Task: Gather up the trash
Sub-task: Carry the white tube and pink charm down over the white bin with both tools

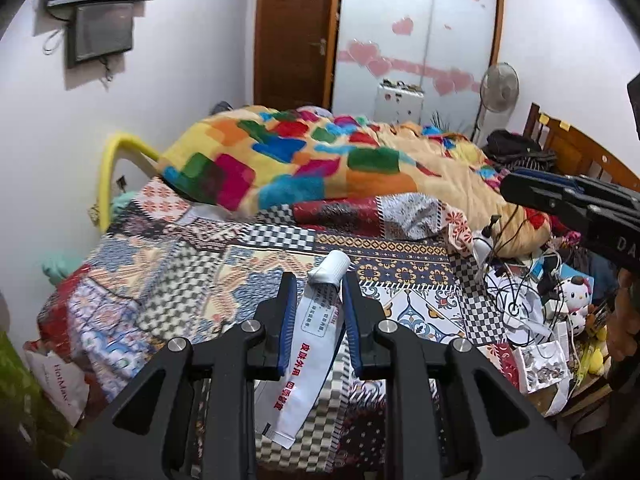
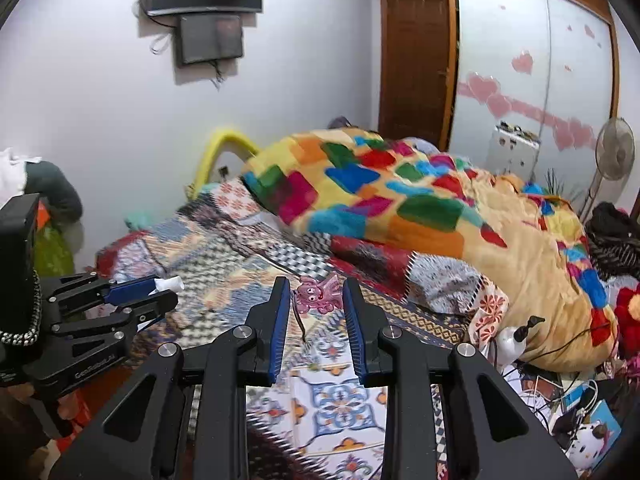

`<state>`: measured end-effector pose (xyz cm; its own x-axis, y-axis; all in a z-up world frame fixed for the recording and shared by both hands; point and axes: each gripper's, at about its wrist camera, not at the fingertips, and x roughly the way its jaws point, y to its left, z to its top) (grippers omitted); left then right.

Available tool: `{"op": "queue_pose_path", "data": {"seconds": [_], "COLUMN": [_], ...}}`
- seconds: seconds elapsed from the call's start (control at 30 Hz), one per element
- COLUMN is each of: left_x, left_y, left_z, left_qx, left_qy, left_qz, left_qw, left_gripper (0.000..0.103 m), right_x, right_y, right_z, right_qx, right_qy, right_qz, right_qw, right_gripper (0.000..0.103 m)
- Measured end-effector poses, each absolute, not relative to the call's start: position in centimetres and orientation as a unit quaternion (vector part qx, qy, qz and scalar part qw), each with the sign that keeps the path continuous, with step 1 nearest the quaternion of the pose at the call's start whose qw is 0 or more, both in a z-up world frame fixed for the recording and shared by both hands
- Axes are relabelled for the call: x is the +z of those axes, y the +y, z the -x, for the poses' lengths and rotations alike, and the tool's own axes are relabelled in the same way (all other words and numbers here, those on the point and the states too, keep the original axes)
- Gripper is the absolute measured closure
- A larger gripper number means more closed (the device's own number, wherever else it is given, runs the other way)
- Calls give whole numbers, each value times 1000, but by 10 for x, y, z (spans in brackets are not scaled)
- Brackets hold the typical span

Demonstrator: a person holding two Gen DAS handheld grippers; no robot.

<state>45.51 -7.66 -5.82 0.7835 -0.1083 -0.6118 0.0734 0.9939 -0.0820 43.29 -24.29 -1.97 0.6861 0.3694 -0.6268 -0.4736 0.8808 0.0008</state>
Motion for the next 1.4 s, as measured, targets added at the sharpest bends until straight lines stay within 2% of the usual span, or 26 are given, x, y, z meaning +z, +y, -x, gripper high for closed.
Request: {"op": "queue_pose_path", "data": {"seconds": [0.33,0.8,1.17,1.4], "left_x": [-31,-37,-74,-124], "left_y": [-30,60,124,159], "left_z": [-364,-254,-193,-172], "left_qx": [-1,85,153,174], "left_qy": [303,296,317,358], "left_qz": [39,85,110,144], "left_qw": [952,948,929,906], "left_gripper": [81,81,81,81], "right_x": [-3,-23,-60,-92], "right_y": [-195,-113,-37,5], "right_z": [-366,-292,-251,-232], "right_qx": [284,365,423,447], "right_qy": [309,327,360,393], "right_qz": [87,102,131,149], "right_qw": [904,866,821,790], "right_gripper": [78,78,78,78]}}
